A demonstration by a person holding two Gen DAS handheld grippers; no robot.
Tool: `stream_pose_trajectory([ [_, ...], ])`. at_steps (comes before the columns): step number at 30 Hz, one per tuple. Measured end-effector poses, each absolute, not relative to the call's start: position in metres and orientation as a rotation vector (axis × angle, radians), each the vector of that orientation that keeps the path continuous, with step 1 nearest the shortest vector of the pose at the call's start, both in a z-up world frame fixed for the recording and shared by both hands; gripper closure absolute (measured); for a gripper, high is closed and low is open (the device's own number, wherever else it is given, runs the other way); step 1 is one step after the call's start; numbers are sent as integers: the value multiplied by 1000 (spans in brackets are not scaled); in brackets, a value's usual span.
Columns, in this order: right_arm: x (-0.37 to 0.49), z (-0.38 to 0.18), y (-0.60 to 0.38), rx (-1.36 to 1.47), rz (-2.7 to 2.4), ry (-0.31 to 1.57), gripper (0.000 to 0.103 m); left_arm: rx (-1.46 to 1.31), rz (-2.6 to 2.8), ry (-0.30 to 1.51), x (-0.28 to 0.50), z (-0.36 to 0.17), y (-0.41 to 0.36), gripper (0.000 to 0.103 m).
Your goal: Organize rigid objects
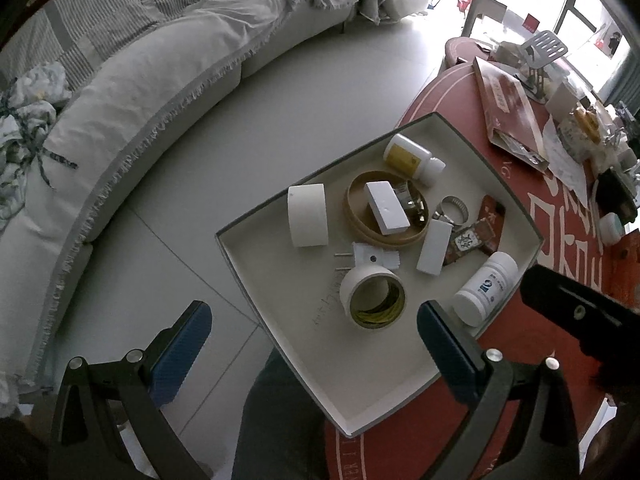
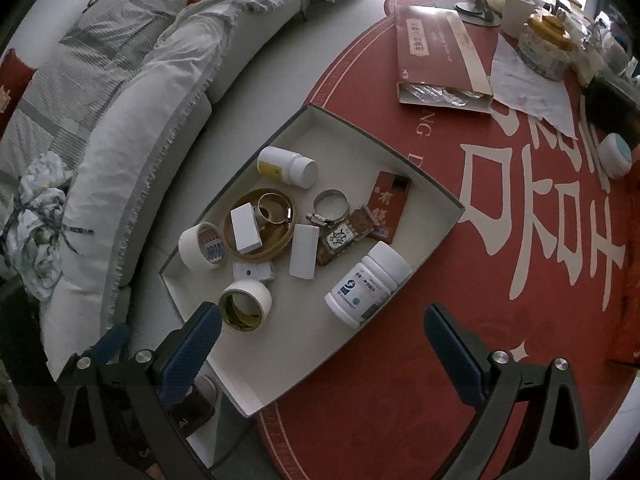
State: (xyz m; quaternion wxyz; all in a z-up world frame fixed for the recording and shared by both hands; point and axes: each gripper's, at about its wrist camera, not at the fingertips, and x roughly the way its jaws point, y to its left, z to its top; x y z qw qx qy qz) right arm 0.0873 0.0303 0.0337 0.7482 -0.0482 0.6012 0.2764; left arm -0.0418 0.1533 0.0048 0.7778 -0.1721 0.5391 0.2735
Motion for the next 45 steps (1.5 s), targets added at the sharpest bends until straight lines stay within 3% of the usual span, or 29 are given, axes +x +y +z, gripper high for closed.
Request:
stream_pose_trajectory([
  [8,79,42,43,-280,554,1208,1,-361,598,1170,-45,2,153,0],
  [45,75,40,49,-294,565,1231,1,-368,616,1159,-51,2,161,0],
])
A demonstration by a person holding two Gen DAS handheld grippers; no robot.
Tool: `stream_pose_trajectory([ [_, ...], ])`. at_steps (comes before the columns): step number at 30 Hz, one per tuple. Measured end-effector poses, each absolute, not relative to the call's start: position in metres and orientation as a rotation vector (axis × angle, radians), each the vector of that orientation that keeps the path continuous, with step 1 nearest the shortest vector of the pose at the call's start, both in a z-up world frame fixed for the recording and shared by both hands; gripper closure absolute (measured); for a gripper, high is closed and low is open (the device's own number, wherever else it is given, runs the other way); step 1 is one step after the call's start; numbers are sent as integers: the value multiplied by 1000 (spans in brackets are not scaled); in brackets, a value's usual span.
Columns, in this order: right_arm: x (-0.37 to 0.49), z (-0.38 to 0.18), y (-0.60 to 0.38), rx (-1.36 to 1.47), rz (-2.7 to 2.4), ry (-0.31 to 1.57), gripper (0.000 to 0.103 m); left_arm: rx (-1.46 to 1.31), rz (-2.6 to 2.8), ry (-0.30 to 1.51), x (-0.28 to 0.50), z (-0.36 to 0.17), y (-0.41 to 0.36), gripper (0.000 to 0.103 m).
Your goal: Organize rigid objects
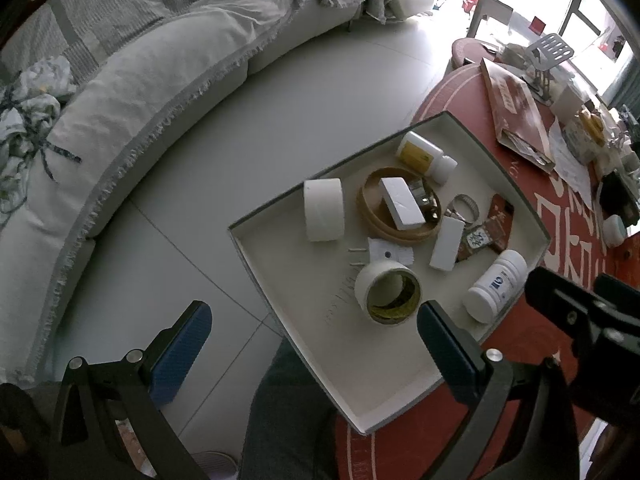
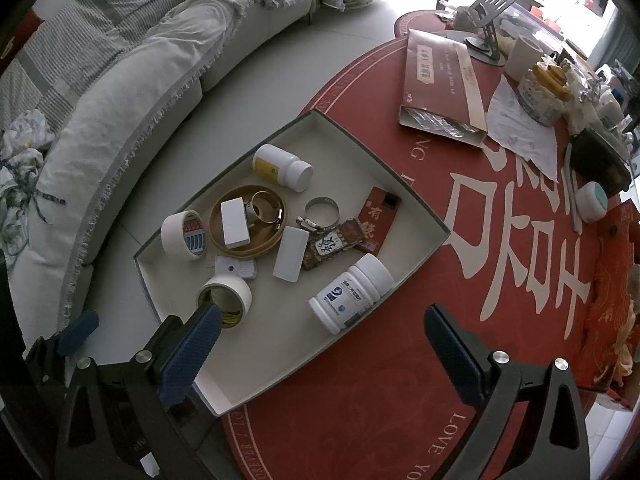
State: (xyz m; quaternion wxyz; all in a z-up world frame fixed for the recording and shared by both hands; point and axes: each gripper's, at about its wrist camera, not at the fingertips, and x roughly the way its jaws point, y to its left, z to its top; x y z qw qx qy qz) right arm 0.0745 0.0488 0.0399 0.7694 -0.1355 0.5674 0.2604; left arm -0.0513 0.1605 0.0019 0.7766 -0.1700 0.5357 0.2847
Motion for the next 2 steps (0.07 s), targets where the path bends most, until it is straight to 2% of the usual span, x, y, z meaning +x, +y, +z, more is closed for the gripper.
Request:
stream_pose_trajectory([
  [2,74,40,50,-297,564,1231,1,-351,617,1148,-51,3,160,0],
])
